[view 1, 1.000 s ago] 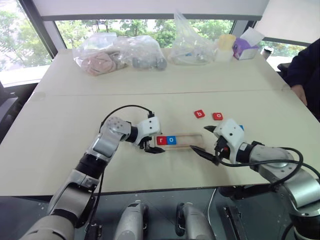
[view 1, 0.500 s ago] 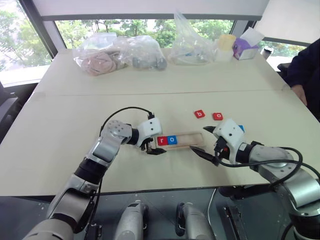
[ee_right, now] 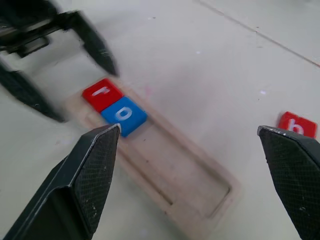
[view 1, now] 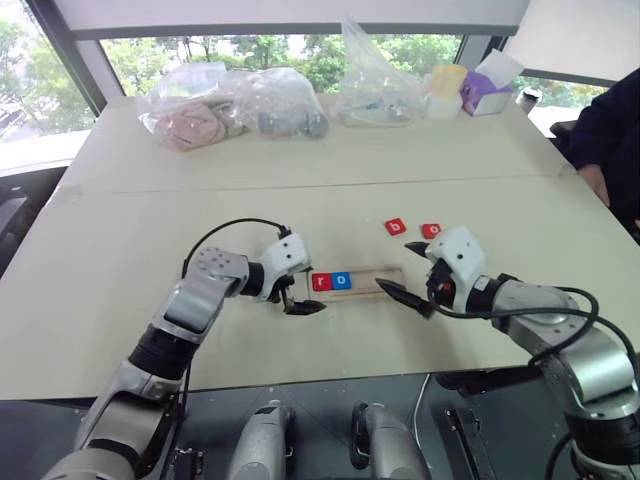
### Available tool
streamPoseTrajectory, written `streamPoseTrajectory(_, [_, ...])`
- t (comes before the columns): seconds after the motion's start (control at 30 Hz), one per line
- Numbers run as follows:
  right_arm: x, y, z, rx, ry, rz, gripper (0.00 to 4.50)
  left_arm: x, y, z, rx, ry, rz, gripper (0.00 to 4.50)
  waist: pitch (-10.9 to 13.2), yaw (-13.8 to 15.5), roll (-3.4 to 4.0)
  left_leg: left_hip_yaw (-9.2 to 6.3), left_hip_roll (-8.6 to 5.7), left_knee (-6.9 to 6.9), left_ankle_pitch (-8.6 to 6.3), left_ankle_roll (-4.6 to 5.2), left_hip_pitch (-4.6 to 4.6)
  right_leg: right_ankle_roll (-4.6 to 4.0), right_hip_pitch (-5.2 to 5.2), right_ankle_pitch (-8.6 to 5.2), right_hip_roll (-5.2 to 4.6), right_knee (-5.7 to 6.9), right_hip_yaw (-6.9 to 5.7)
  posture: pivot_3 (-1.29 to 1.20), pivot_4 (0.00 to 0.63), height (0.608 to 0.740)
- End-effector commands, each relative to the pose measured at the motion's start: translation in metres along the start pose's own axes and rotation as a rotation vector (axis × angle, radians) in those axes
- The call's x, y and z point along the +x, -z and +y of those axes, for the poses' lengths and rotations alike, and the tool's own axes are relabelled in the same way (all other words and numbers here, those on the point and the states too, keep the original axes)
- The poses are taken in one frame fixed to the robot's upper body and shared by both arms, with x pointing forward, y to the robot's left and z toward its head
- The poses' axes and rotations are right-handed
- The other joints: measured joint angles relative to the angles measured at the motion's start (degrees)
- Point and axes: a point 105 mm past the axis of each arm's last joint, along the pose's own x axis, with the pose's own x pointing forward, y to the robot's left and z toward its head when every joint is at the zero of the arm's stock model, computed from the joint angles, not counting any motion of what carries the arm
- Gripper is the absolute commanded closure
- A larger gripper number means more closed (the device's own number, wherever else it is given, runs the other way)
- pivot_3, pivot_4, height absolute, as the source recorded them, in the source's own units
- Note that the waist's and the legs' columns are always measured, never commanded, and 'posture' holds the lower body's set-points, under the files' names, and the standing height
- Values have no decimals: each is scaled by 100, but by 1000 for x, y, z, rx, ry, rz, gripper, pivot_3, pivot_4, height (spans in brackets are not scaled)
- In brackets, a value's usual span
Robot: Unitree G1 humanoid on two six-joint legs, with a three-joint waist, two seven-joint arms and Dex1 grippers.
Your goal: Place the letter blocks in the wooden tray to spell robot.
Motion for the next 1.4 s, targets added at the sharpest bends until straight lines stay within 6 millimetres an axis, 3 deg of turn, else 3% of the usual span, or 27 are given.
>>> streamPoseTrajectory(0.03, [9,-5,-33,12,193,0,0,-26,-32,1,41,-28,-107,27,0,-18,1,0,0,2,1,0,-6,-1,-4,0,0,0,0,0,150,725])
streamPoseTrajectory(0.2, [39,-9,-41,111,252,4,0,-68,-55,4,35,-79,-199,27,1,-101,1,-1,-4,3,2,0,-33,1,-32,9,-1,11,0,0,150,725])
streamPoseTrajectory(0.4, [70,-2,-49,192,300,50,0,-105,-64,2,-10,-123,-290,27,3,-125,1,6,-6,4,10,-10,-34,23,-56,14,2,54,2,0,150,725])
streamPoseTrajectory(0.53, [80,7,-55,201,317,93,0,-111,-62,-2,-27,-141,-304,27,3,-122,2,0,-6,6,19,-21,-30,8,-54,6,4,65,2,0,150,725])
streamPoseTrajectory(0.97, [114,24,-51,266,268,150,0,-107,-54,-17,-48,-180,-305,27,3,-270,2,0,-5,6,22,-26,-26,24,-54,17,8,74,6,0,150,725])
streamPoseTrajectory(1.07, [113,28,-52,286,269,168,885,-107,-52,-17,-52,-186,-302,0,3,-267,2,-1,-2,6,24,-30,-23,23,-54,18,11,79,7,0,150,725])
streamPoseTrajectory(1.23, [103,34,-61,359,323,211,3261,-105,-49,-18,-54,-186,-298,0,2,-236,2,-2,-2,6,25,-32,-23,21,-51,17,11,78,7,0,150,725])
streamPoseTrajectory(1.4, [74,7,-68,357,372,153,3261,-100,-47,-21,-48,-163,-300,0,3,-213,5,-4,-3,6,25,-32,-27,22,-53,17,11,77,8,0,150,725])
